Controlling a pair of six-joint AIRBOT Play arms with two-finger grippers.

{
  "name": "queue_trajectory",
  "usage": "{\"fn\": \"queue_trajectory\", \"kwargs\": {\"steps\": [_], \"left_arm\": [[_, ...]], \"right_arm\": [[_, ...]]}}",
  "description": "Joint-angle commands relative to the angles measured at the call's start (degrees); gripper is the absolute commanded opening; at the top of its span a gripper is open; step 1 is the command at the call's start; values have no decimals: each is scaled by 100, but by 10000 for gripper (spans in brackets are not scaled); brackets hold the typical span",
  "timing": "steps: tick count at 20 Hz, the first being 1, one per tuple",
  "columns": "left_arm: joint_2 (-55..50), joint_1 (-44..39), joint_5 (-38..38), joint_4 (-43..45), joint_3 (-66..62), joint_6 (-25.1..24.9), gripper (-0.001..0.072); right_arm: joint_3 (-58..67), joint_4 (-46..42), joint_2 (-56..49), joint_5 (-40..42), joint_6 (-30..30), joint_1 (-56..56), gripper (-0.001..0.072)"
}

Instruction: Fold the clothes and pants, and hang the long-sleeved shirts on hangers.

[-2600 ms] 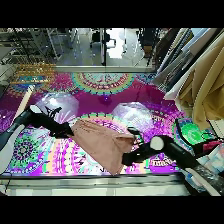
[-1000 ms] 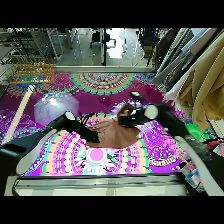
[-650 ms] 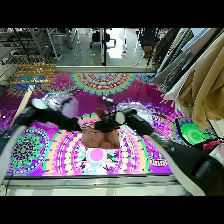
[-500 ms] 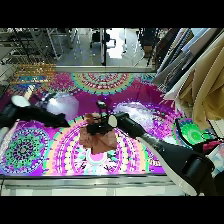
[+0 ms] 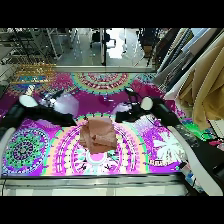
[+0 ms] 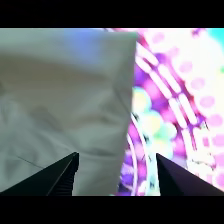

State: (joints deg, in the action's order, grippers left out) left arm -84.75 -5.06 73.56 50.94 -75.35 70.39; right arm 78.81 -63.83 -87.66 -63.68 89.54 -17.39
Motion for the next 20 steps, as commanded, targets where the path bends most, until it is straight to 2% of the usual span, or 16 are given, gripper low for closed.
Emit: {"fn": "queue_trajectory", "kwargs": {"steps": [1,3,6,11,12,13,14,15,17,20], "left_arm": [[-671,-629,-796,-46,-4,-131,8],[-1113,-815,-841,-42,-4,-321,8],[-1609,-813,-807,-39,-4,-350,8],[-1869,-621,-590,-44,-4,-227,8],[-1864,-621,-546,-50,-4,-227,8],[-1862,-621,-476,-68,-4,-227,7],[-1853,-621,-387,-72,-4,-229,7],[-1801,-608,-232,-68,-4,-234,8],[-1438,-511,302,-177,-4,-378,7],[-326,-302,1659,-407,-4,-398,8]], "right_arm": [[-1294,1349,81,321,-693,595,569],[-1659,2114,-201,756,-1259,586,586],[-1423,3246,-929,723,-1996,584,604],[-367,3956,-2015,74,-2131,229,601],[-157,4041,-2181,4,-2118,101,581],[31,4107,-2308,-15,-2065,-26,532],[166,4133,-2341,-35,-2070,-118,334],[275,4070,-2304,-118,-2074,-164,17],[356,3805,-1965,-216,-1967,-144,13],[352,2498,-802,-319,-1010,157,13]]}}
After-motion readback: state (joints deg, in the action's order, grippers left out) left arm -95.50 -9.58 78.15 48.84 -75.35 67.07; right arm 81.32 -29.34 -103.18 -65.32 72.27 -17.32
